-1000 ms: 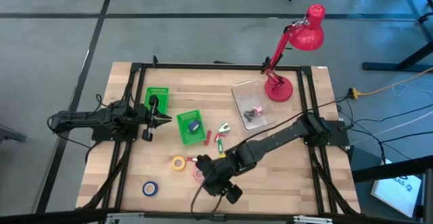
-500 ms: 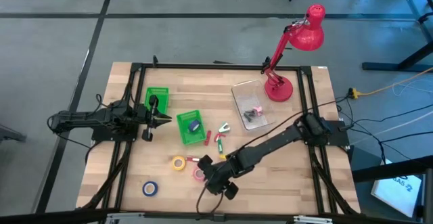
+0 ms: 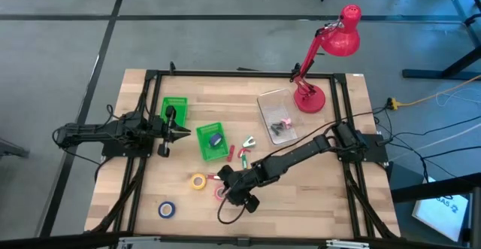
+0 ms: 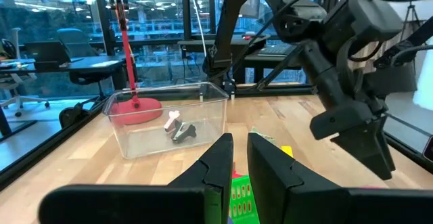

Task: Pick and place Stapler, Stapler remover, tape
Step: Put the pink tape into the right green bin

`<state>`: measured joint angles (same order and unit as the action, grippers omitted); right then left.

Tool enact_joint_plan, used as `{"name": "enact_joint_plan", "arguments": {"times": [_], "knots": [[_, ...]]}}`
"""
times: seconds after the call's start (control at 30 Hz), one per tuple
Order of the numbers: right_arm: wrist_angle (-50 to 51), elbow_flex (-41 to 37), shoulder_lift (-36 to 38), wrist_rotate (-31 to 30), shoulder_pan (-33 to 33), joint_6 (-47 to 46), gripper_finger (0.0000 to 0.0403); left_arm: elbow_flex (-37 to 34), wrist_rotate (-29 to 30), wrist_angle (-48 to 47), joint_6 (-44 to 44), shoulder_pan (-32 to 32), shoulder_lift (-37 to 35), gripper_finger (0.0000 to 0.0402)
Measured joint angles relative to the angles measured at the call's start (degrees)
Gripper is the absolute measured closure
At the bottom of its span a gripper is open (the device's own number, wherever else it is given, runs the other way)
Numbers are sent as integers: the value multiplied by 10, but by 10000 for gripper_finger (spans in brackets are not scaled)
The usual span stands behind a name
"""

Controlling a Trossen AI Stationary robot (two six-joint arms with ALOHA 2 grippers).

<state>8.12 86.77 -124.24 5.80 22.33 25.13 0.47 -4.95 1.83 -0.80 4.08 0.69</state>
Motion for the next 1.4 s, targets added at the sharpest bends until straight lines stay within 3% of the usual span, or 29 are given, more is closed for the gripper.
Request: {"name": "enact_joint_plan", "arguments": {"times": [0.5,0.93,1.27,1.4], "knots": [[-4,2,-54,-2,0,3,223,0,0,0,0,0,0,359],[13,2,-54,-4,-1,-39,315,0,0,-1,0,0,0,359],[37,4,-52,-5,5,-37,365,0,0,-1,0,0,0,359],[73,24,-46,-4,5,-37,366,0,0,-1,0,0,0,359]]}}
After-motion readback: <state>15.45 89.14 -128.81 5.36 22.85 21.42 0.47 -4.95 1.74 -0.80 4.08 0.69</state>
